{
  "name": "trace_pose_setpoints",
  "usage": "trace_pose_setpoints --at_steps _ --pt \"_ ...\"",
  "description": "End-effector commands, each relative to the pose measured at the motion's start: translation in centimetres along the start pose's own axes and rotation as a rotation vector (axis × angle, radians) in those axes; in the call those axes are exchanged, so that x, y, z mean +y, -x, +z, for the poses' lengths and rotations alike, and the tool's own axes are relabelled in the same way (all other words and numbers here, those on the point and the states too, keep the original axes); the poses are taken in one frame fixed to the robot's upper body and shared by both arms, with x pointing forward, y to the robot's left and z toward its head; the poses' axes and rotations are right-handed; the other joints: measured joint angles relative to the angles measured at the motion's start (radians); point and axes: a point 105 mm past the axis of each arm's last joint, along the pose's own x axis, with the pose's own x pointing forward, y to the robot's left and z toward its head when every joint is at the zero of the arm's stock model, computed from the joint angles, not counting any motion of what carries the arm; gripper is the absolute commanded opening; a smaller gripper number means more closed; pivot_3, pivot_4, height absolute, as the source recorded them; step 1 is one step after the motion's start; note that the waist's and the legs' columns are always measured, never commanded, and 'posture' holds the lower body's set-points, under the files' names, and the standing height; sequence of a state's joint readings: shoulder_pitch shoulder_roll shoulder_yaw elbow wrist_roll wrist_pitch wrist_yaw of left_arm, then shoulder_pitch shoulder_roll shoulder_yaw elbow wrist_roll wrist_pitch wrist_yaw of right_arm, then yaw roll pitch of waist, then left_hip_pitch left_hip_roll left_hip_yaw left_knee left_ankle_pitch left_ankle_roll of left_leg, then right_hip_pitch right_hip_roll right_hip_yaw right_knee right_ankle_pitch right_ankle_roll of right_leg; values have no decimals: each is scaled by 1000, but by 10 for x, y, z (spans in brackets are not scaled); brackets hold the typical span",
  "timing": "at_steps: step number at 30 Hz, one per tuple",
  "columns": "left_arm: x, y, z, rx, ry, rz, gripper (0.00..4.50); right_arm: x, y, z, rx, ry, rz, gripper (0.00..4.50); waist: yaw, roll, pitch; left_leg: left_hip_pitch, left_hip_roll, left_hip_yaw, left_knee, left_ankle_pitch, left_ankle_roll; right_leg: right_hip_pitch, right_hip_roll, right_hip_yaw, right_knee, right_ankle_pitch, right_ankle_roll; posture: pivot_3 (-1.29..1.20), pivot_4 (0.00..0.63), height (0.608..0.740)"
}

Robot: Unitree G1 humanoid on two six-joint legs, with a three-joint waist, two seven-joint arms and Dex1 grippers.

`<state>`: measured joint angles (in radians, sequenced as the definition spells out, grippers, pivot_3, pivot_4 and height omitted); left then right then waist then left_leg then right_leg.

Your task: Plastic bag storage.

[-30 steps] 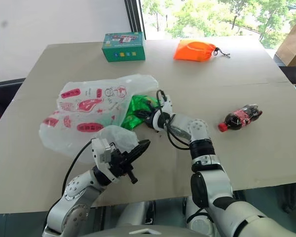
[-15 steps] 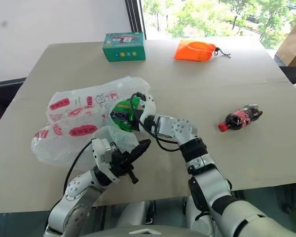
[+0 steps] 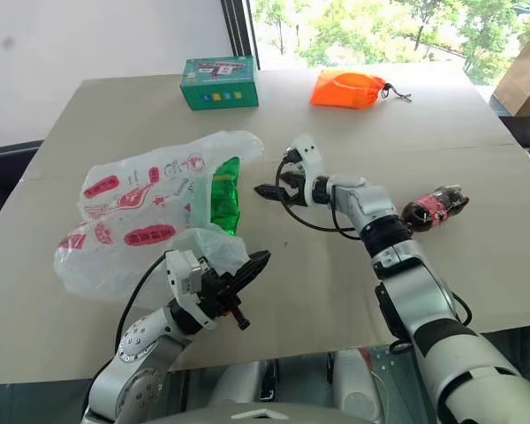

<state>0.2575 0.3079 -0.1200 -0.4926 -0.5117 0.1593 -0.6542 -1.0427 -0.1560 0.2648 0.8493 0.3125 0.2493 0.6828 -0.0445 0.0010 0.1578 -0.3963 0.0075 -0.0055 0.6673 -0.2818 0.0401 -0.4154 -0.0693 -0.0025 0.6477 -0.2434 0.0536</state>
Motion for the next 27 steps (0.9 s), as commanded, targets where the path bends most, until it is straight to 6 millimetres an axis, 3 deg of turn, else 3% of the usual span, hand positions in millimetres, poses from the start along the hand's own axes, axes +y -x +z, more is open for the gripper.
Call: trace_pose_setpoints --at_steps 1,4,8,15,19,25,27 --pt "-7 3 6 -16 -7 -19 0 1 -16 34 -102 315 -96 4200 -2 0 0 0 0 0 0 1 -1 0 0 0 0 0 0 0 150 740" --pt "-11 11 4 4 17 -27 0 3 -27 44 -117 409 -162 4200 -2 0 0 0 1 1 0 1 -2 0 -1 1 0 0 0 0 150 740" --pt "-16 27 1 37 45 -20 0 9 -37 41 -83 497 -189 4200 4 1 1 -1 2 1 0 2 -3 0 -3 1 -2 0 0 0 150 740" --pt "-22 57 -1 98 50 34 0 3 -41 45 -88 471 -307 4200 3 2 2 -1 1 0 -1 2 -4 0 -5 0 -3 0 -1 0 150 740" --pt "-17 62 1 95 26 85 0 -2 -39 33 -55 441 -316 4200 2 3 2 -1 1 0 -1 2 -4 0 -5 0 -3 0 -1 0 150 740" --pt "-4 58 8 67 -19 123 0 -16 -29 26 -73 319 -358 1576 3 3 2 -1 1 0 -1 2 -4 0 -4 0 -3 0 -1 0 150 740" --pt "3 55 13 50 -43 138 0 -30 -19 30 -93 288 -410 571 3 3 2 -1 1 0 -1 2 -4 0 -4 0 -3 0 -1 0 150 740"
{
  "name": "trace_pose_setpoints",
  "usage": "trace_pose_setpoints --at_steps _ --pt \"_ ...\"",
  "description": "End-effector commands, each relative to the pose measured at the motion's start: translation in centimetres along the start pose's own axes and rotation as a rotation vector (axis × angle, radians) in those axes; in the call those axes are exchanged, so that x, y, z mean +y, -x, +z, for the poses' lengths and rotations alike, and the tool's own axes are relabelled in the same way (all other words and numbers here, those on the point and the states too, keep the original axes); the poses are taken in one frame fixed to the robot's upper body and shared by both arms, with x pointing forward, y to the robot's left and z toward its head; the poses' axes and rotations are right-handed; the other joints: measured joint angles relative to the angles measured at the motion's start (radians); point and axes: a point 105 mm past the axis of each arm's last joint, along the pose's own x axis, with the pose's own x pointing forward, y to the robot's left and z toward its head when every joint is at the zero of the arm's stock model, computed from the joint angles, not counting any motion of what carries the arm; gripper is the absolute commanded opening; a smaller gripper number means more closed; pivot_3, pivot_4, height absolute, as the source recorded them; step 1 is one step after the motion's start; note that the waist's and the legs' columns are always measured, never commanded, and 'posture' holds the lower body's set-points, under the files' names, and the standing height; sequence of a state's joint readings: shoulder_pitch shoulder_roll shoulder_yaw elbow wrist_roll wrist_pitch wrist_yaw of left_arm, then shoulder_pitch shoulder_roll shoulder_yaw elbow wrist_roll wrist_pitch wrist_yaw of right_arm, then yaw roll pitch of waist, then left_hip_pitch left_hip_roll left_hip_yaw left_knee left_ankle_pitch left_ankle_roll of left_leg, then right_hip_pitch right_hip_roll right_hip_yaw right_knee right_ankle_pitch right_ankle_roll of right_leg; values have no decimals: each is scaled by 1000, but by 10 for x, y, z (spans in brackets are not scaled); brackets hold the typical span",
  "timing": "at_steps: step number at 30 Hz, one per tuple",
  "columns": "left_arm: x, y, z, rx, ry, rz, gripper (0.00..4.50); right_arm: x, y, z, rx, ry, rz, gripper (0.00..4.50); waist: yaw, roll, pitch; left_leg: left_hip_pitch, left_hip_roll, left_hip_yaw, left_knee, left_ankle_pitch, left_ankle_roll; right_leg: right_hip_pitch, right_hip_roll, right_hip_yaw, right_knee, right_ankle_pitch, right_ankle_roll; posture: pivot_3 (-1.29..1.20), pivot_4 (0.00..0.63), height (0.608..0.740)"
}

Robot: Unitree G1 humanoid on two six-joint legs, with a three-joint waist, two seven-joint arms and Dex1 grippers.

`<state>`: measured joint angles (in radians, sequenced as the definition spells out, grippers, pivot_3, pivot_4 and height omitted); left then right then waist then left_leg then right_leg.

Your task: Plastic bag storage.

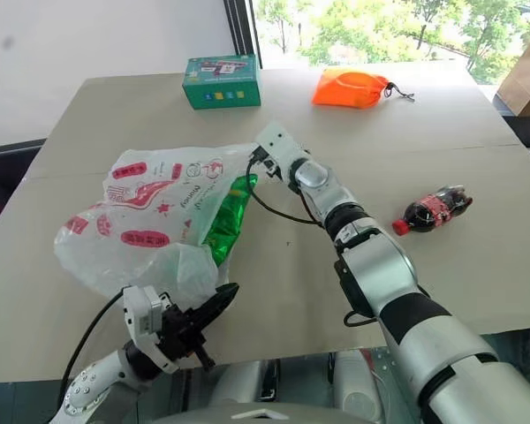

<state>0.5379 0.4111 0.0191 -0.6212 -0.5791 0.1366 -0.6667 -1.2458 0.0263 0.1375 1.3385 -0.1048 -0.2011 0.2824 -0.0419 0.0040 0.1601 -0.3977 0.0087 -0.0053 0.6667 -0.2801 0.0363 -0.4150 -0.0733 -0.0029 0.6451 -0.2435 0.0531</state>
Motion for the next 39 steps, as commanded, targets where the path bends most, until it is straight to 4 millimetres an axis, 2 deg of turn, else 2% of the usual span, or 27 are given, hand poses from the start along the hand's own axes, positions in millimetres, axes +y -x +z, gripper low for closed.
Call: trace_pose_setpoints --at_steps 1,2,5,9,11,15,17,19,23,24,26,29,31,34,36,37,39 --pt "9 -3 17 -59 -60 26 0 -31 7 8 -44 -64 -98 190 2 0 0 0 0 0 0 0 0 0 0 0 0 0 0 0 150 740" --pt "13 -4 20 -72 -67 37 0 -40 10 7 -47 -84 -128 74 2 0 0 0 0 0 0 0 0 0 0 0 0 0 0 0 150 740" --pt "36 -18 39 -133 -140 88 0 -90 31 -5 -33 -149 -286 74 12 0 0 0 -1 0 1 0 0 0 0 0 1 0 0 0 150 740" --pt "53 -35 61 -215 -169 112 0 -136 65 -29 8 -168 -423 74 11 0 0 0 -3 0 2 1 -1 1 0 0 1 0 0 0 150 740" --pt "57 -42 70 -249 -153 112 0 -148 80 -42 39 -165 -449 74 9 0 0 0 -3 0 2 1 -1 1 0 0 1 0 1 0 150 740" --pt "56 -50 74 -268 -100 86 0 -154 105 -56 84 -149 -444 74 -3 0 0 0 -1 2 1 1 -1 1 1 2 1 0 1 0 150 740" --pt "57 -54 75 -283 -67 88 0 -156 121 -60 108 -129 -438 584 -1 0 0 0 0 3 1 1 -1 0 1 2 2 0 1 0 150 740" --pt "60 -58 80 -309 -33 99 0 -154 134 -59 122 -123 -415 1413 7 0 0 0 1 1 1 1 0 0 1 1 2 0 1 0 150 740" --pt "59 -68 88 -340 -1 93 0 -146 158 -43 118 -96 -311 3283 16 0 0 0 -1 1 4 -2 4 1 1 1 4 1 2 0 150 740" --pt "57 -70 88 -339 -2 83 0 -142 166 -38 117 -98 -267 3880 19 0 0 0 -1 1 5 -2 4 1 1 2 4 1 3 0 150 740" --pt "55 -72 87 -333 -3 74 0 -140 184 -30 114 -143 -203 4412 24 0 0 1 -2 1 5 -2 4 2 1 2 4 1 3 0 150 740" --pt "54 -71 86 -335 3 76 0 -147 214 -14 99 -179 -202 4412 31 0 0 0 -2 0 5 -2 4 1 2 1 3 1 3 0 150 740" --pt "54 -70 86 -336 2 78 0 -156 226 -11 103 -217 -278 4412 32 -1 0 0 -2 0 5 -2 4 2 2 1 3 1 3 0 150 740" --pt "53 -71 84 -339 0 85 0 -172 257 -31 199 -321 -466 4412 32 -2 0 0 -2 0 5 -2 4 3 2 1 3 1 3 0 150 740" --pt "51 -73 81 -343 16 85 0 -184 281 -44 236 -377 -653 4412 36 -2 0 0 -3 -1 5 -2 4 3 2 1 2 1 3 0 150 740" --pt "49 -75 79 -341 19 81 0 -185 290 -46 235 -407 -708 4412 38 -2 0 0 -3 -1 5 -2 4 3 2 1 2 1 3 0 150 740" --pt "48 -77 77 -342 25 80 0 -179 294 -47 221 -456 -746 4412 38 -2 0 0 -3 -1 5 -2 4 3 2 1 2 1 3 0 150 740"
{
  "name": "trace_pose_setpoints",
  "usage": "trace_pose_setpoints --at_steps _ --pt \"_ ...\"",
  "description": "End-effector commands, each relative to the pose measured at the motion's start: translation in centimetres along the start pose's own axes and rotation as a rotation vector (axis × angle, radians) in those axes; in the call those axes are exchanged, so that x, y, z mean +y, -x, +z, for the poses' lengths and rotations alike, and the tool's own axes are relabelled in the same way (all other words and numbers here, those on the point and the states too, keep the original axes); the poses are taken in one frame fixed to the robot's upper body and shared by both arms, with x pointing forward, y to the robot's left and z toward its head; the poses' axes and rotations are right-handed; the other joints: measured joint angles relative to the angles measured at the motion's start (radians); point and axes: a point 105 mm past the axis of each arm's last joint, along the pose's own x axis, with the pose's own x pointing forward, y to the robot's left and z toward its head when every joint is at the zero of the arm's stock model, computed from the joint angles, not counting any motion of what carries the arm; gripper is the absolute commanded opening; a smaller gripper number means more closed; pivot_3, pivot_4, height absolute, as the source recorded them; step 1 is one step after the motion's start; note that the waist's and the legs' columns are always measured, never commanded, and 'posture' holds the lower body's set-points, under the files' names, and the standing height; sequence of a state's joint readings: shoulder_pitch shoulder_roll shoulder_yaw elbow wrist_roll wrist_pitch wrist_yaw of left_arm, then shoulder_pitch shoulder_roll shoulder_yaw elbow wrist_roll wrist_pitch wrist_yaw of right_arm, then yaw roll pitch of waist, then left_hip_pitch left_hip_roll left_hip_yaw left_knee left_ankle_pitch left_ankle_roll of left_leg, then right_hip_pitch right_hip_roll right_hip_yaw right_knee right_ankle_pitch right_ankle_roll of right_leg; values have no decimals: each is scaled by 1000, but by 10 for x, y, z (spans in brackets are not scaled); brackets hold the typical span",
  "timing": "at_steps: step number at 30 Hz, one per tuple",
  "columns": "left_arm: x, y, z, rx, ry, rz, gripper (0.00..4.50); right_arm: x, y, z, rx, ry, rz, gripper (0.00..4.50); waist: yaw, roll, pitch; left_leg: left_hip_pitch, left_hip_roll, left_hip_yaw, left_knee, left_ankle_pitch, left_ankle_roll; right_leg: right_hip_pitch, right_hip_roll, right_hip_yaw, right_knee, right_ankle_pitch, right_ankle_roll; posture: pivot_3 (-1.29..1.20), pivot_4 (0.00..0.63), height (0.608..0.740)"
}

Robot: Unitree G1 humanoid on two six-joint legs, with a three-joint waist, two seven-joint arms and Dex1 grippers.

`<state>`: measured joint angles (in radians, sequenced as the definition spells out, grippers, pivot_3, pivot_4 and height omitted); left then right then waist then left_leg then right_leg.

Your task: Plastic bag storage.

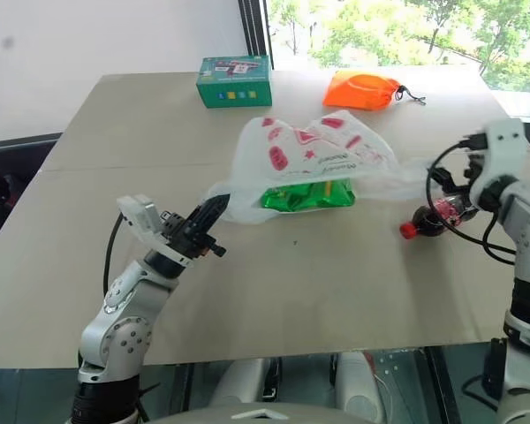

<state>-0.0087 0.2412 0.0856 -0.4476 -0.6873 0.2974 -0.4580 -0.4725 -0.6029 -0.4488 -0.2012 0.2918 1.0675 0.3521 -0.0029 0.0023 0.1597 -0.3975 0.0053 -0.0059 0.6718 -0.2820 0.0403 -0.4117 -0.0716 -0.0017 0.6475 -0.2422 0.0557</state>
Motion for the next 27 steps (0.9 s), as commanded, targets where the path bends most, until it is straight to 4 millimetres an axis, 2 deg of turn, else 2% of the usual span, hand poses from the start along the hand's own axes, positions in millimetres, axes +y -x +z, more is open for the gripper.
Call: trace_pose_setpoints --at_steps 1,3,7,10,13,16,21,24,27 --pt "-5 -2 3 -33 -16 -9 0 -9 20 12 -63 -63 -103 4412 -3 0 0 0 0 0 0 0 0 0 0 0 0 0 0 0 150 740" --pt "-8 -4 0 -30 -12 -14 0 9 20 10 -84 -80 -16 4412 -9 0 0 1 0 1 0 0 0 0 0 1 0 0 0 0 150 740" --pt "-15 -6 -5 -23 2 -36 0 45 25 9 -97 10 189 4412 -9 0 0 1 0 0 0 0 0 0 1 0 0 0 0 0 150 740" --pt "-17 -7 -7 -20 4 -38 0 78 40 3 -70 95 433 4412 -9 0 0 1 0 0 0 0 1 0 1 1 0 0 0 0 150 740" --pt "-20 -8 -8 -22 12 -38 0 85 51 4 -82 159 541 4412 -7 0 0 1 0 -1 0 0 1 0 1 0 0 0 0 0 150 740" --pt "-23 -9 -10 -22 22 -41 0 77 65 4 -63 242 615 4412 -3 -1 0 1 -1 -1 1 0 1 2 1 0 -1 0 0 0 150 740" --pt "-25 -12 -12 -23 33 -44 0 55 80 1 -19 308 643 4412 2 -1 0 1 -1 -1 2 -1 1 3 1 -1 -2 0 0 0 150 740" --pt "-23 -14 -12 -24 32 -45 0 40 89 15 -95 204 656 4412 1 -1 1 2 -1 -1 2 0 1 3 1 0 -1 0 0 0 150 740" --pt "-21 -17 -10 -28 26 -46 0 7 84 26 -185 64 539 4412 3 -2 1 3 -1 -2 2 0 1 4 1 -1 -1 0 0 0 150 740"
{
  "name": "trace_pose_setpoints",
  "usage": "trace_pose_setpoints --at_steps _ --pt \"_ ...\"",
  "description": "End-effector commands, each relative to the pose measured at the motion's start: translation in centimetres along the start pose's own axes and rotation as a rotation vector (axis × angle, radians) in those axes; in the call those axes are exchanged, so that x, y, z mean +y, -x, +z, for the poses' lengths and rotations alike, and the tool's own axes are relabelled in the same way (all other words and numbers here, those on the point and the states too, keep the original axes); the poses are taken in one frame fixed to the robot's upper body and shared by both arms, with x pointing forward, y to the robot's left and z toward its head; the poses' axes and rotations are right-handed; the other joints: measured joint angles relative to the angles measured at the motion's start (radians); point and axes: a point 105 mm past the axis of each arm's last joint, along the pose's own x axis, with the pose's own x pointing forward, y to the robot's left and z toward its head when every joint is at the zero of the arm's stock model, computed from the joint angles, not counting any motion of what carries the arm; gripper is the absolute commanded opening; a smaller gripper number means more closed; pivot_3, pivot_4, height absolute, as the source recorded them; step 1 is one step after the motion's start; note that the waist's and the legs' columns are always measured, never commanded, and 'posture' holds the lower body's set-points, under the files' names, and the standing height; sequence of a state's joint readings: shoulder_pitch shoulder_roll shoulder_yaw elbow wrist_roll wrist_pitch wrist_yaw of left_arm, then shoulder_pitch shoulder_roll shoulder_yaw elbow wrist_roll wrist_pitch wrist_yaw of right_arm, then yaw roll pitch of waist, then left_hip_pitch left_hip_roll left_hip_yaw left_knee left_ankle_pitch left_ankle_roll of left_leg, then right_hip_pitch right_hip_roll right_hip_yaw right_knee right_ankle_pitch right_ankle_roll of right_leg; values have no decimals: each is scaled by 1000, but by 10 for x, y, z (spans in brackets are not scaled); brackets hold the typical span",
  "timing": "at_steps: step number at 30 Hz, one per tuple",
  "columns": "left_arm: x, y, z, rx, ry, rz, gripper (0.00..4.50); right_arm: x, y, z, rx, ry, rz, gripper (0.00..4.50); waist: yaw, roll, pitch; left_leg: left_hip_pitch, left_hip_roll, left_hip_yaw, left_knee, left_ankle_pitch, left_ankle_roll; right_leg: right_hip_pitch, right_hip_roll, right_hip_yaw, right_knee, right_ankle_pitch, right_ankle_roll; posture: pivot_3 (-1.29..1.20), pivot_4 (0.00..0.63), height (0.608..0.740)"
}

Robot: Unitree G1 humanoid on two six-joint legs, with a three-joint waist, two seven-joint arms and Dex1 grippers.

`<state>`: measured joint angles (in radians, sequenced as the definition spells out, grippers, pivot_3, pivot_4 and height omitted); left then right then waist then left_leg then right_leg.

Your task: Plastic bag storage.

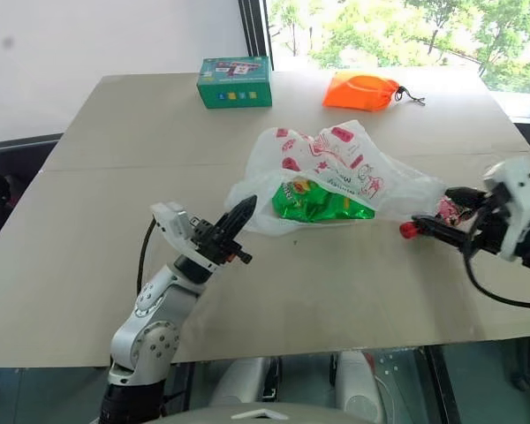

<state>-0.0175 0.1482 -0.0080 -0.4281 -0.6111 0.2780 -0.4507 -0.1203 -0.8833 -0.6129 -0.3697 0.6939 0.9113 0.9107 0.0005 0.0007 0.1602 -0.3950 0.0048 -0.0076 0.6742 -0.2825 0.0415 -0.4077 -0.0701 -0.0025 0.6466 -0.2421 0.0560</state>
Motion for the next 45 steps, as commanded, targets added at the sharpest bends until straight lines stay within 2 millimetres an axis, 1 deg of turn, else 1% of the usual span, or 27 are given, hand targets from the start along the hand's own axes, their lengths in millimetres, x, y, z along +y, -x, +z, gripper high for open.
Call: trace_pose_setpoints --at_steps 1,2,3,4,6,7,10,12,15,16,21,23,26,28,30,33,36,37,38,40,41,42,43,44,45 --pt "0 -2 8 -29 -20 -13 0 -46 22 9 -139 -118 -230 4412 -1 -1 0 1 0 0 0 0 0 1 0 0 0 0 0 0 150 740" --pt "0 -2 8 -29 -21 -13 0 -69 25 -3 -122 -192 -370 4412 -1 -2 0 1 0 0 1 0 0 1 0 0 0 0 0 0 150 740" --pt "1 -2 8 -28 -22 -13 0 -83 28 -13 -103 -242 -461 4412 -2 -2 -1 1 0 1 1 0 0 2 0 0 0 0 0 0 150 740" --pt "1 -2 8 -27 -23 -13 0 -92 28 -24 -88 -324 -532 4412 -2 -2 -1 2 0 1 1 0 0 2 0 1 0 0 0 0 150 740" --pt "0 -2 7 -25 -24 -17 0 -100 21 -47 -68 -517 -631 4412 0 -2 -1 2 0 1 2 0 0 2 0 1 0 0 0 0 150 740" --pt "-2 -2 6 -24 -25 -20 0 -97 14 -57 -47 -582 -635 4412 -2 -2 -1 1 0 1 2 0 0 2 0 1 0 0 0 0 150 740" --pt "-3 -1 6 -22 -28 -21 0 -86 -6 -67 -34 -726 -632 4412 -7 0 -1 1 1 1 1 0 -1 1 0 1 2 0 0 0 150 740" --pt "-2 0 6 -22 -30 -17 0 -83 -15 -70 -40 -797 -668 4412 -10 2 -2 1 1 1 1 0 -1 1 0 1 2 0 0 0 150 740" --pt "-2 1 5 -21 -32 -12 0 -79 -32 -65 -60 -885 -662 4412 -10 1 -2 1 0 1 1 0 0 1 0 1 3 0 0 0 150 740" --pt "-2 1 5 -19 -33 -13 0 -78 -37 -64 -59 -907 -663 4412 -5 1 -2 1 0 1 1 0 0 1 0 1 3 0 0 0 150 740" --pt "-2 1 3 -16 -42 -11 0 -69 -65 -63 11 -975 -671 4412 -12 2 -2 1 0 1 2 0 0 0 0 1 3 0 0 0 150 740" --pt "-1 1 3 -16 -43 -8 0 -62 -79 -61 33 -1006 -650 4412 -13 2 -2 0 0 1 1 0 0 -1 0 1 4 0 0 0 150 740" --pt "-1 1 2 -16 -45 -7 0 -49 -101 -66 105 -1028 -623 4412 -14 2 -2 0 0 1 1 0 0 -1 0 1 6 0 0 0 150 740" --pt "-2 1 1 -17 -45 -7 0 -45 -111 -70 141 -1033 -625 4412 -16 2 -2 0 0 2 1 0 0 -2 0 1 6 0 0 0 150 740" --pt "-3 1 0 -16 -45 -9 0 -45 -117 -74 151 -1049 -643 4412 -17 0 -3 1 0 2 1 0 0 -2 0 2 6 0 0 0 150 740" --pt "-2 1 0 -19 -50 -4 0 -54 -122 -72 115 -1043 -661 4412 -22 -5 -6 2 0 4 1 0 0 -1 0 3 7 0 0 0 150 740" --pt "0 2 2 -26 -56 9 0 -59 -120 -71 102 -1003 -665 3700 -22 -5 -6 5 0 5 2 0 0 0 0 5 8 0 0 0 150 740" --pt "0 3 2 -27 -56 12 0 -61 -119 -70 100 -979 -663 3356 -21 -5 -6 6 0 6 2 0 0 0 0 6 9 0 0 0 150 740" --pt "0 3 1 -25 -56 15 0 -64 -118 -67 89 -939 -667 3192 -21 -5 -6 7 0 6 2 0 0 0 0 6 10 0 0 0 150 740" --pt "1 3 0 -25 -55 21 0 -72 -114 -57 36 -835 -689 3160 -18 -5 -6 8 0 5 1 0 0 1 0 6 10 0 0 0 150 740" --pt "1 3 0 -27 -53 22 0 -81 -109 -48 -15 -762 -717 3160 -17 -5 -6 8 0 5 1 0 0 1 0 6 10 0 0 0 150 740" --pt "0 2 0 -29 -51 19 0 -93 -101 -35 -90 -666 -769 3160 -17 -5 -6 8 0 5 1 0 0 1 0 6 10 0 0 0 150 740" --pt "-1 2 0 -30 -49 16 0 -104 -93 -22 -167 -611 -802 3160 -15 -4 -5 8 0 5 1 0 0 1 0 6 10 0 0 0 150 740" --pt "-2 2 0 -31 -46 13 0 -111 -85 -9 -252 -597 -821 3160 -13 -2 -4 7 0 6 1 0 0 1 0 6 10 0 0 0 150 740" --pt "-3 2 0 -32 -45 11 0 -117 -79 0 -315 -599 -831 3160 -11 0 -2 6 -1 5 2 0 0 1 -1 6 9 0 0 0 150 740"
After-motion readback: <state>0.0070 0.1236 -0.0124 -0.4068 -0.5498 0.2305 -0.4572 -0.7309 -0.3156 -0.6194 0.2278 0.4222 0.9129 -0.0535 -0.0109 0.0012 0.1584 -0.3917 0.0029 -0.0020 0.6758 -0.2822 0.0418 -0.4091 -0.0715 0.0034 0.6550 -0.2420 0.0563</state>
